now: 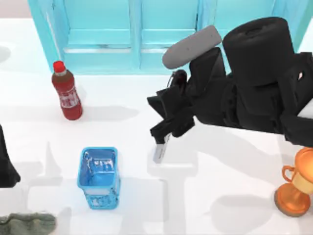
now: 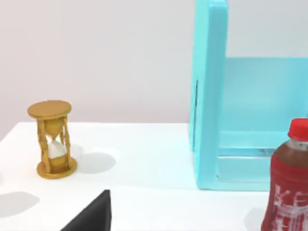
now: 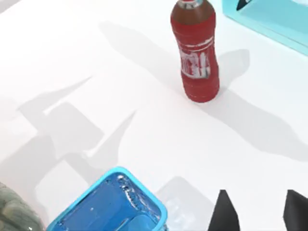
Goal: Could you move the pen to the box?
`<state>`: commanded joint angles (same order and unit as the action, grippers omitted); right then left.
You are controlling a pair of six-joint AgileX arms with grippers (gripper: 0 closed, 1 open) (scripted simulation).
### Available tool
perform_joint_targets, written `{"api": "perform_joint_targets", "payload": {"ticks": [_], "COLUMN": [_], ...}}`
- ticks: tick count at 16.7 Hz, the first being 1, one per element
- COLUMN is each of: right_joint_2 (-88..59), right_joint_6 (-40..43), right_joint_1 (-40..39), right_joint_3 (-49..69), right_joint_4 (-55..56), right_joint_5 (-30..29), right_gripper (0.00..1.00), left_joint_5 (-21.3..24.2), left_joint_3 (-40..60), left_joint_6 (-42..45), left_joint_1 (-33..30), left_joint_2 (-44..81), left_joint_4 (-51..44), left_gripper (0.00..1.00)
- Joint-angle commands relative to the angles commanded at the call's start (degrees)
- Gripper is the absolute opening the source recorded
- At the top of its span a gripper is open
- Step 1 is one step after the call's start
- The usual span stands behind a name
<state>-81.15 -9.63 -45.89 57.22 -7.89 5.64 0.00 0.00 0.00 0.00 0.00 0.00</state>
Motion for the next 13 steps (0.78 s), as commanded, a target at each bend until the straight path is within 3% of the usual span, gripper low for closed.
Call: {"api": "perform_joint_targets", "payload": {"ticks": [8,13], "right_joint_2": [2.3,4.3], "right_joint_6": [1.6,8.2], "right_joint_1": [2.1,13.6], "right_joint_3": [-0.6,-0.4], "right_joint_4": [-2.5,-7.7], "right_joint_5": [2.2,6.9], "right_gripper": [0.0,0.0], "left_joint_5": [0.0,0.0], "left_joint_3": [0.0,0.0], "left_joint_6": [0.0,0.0], "left_joint_1": [0.0,0.0], "left_joint_2": [0.0,0.0], "left_joint_4": [0.0,0.0], "left_gripper": [1.0,1.0]}}
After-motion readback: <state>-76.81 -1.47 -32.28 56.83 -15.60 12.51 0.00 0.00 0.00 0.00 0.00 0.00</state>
